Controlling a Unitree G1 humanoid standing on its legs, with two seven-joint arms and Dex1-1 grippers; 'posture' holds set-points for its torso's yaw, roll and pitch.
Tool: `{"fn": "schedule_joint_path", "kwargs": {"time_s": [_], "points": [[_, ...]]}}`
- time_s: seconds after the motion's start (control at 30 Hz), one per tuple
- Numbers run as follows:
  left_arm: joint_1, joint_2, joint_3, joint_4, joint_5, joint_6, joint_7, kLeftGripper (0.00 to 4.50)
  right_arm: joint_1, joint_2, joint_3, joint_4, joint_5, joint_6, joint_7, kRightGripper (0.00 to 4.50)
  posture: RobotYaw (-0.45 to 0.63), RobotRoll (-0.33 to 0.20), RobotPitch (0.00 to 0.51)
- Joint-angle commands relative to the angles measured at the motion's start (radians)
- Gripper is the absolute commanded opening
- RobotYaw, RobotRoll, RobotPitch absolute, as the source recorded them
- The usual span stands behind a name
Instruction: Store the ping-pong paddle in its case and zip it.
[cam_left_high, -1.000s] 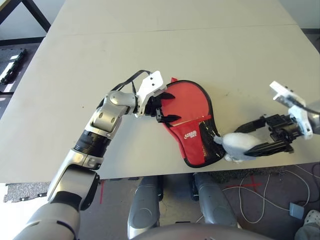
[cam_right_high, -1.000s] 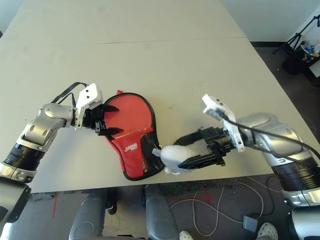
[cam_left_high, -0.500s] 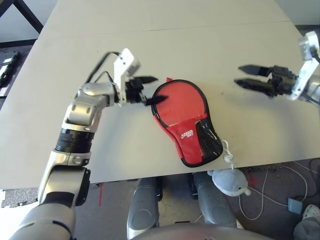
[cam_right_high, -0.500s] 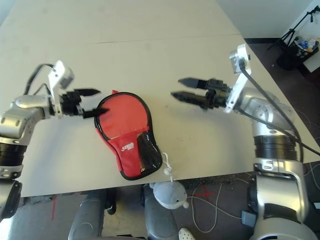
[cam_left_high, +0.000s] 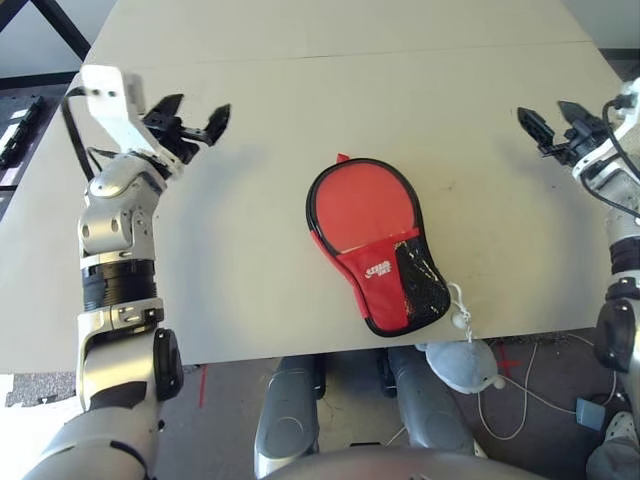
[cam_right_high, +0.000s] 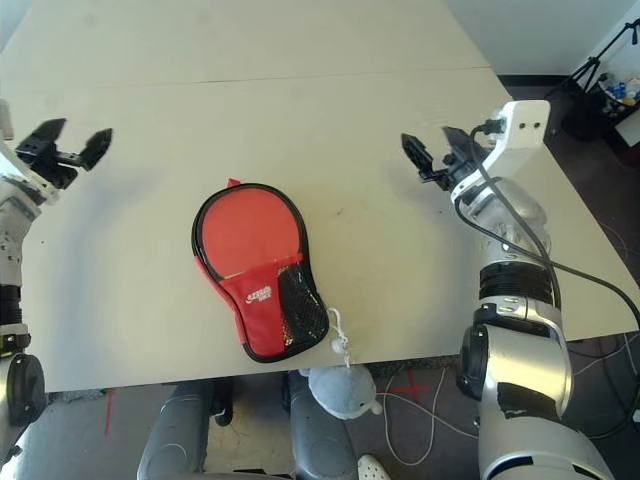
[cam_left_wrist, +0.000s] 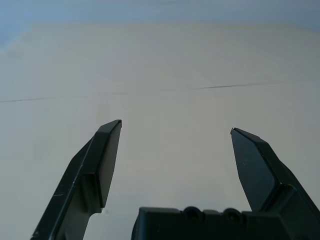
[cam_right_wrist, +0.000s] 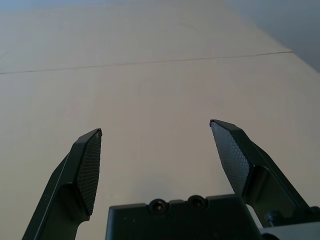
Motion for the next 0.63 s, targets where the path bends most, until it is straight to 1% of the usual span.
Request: {"fn": "schedule_joint_path", "kwargs": {"time_s": [0.03, 0.23, 0.47, 0.63], "points": [[0.069, -0.008, 0.060, 0.013, -0.007, -0.053, 0.070, 4.50, 0.021, -0.028, -0.051, 0.071, -0.021, -0.078, -0.072, 4.46, -0.03, 0.000, 0.267], [0.098, 0.003, 0.090, 0.058, -0.001, -0.112, 0.137, 4.50, 0.040, -0.019, -0.063, 0.095, -0.033, -0.136, -0.105, 4.46, -0.05, 0.000, 0.285], [0.097, 0.004, 0.067, 0.086, 0.003, -0.119, 0.149, 4.50, 0.073, -0.015, -0.069, 0.077, -0.026, -0.138, -0.108, 4.46, -0.07, 0.000, 0.298], [0.083, -0.001, 0.047, 0.106, 0.005, -0.121, 0.148, 4.50, 0.085, -0.012, -0.068, 0.068, -0.025, -0.129, -0.108, 4.46, -0.06, 0.000, 0.300]]}}
